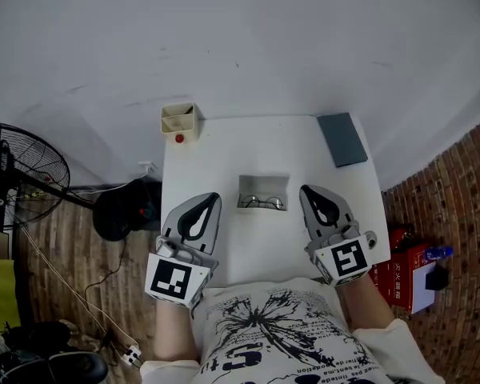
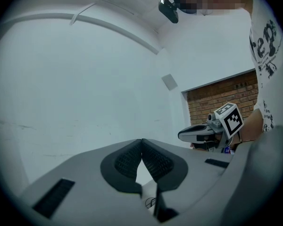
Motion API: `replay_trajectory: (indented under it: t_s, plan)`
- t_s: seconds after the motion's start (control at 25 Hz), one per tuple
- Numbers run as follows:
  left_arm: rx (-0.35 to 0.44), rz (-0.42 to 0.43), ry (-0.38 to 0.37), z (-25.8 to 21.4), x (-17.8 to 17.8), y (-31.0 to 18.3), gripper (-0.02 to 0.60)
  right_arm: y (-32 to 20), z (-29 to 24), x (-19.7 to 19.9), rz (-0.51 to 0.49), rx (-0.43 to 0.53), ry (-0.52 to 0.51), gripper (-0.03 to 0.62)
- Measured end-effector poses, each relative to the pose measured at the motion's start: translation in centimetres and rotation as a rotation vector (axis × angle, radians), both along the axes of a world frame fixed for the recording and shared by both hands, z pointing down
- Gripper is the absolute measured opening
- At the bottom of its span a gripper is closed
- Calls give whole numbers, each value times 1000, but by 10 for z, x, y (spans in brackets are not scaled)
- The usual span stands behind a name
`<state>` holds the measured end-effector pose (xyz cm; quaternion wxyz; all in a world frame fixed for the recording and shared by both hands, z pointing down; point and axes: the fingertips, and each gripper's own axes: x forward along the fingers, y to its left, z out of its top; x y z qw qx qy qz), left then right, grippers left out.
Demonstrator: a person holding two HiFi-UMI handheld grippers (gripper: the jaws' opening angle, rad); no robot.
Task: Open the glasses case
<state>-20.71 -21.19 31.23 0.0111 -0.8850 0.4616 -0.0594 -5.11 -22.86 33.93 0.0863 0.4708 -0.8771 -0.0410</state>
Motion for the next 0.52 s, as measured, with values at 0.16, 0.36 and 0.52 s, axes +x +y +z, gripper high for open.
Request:
replay_trajectory:
  t_s: [0.16,0.36,0.52]
  plan:
    - [-15,3,4,4,2,1,14,0,2,0,-5,-3,2,11]
    - [-27,5,-2,7,2,0,14,-3,5,3,14,-10,-10,11]
    - [-20,9,7,8,2,-2,14,-4,8,3,30,-27,-36,11]
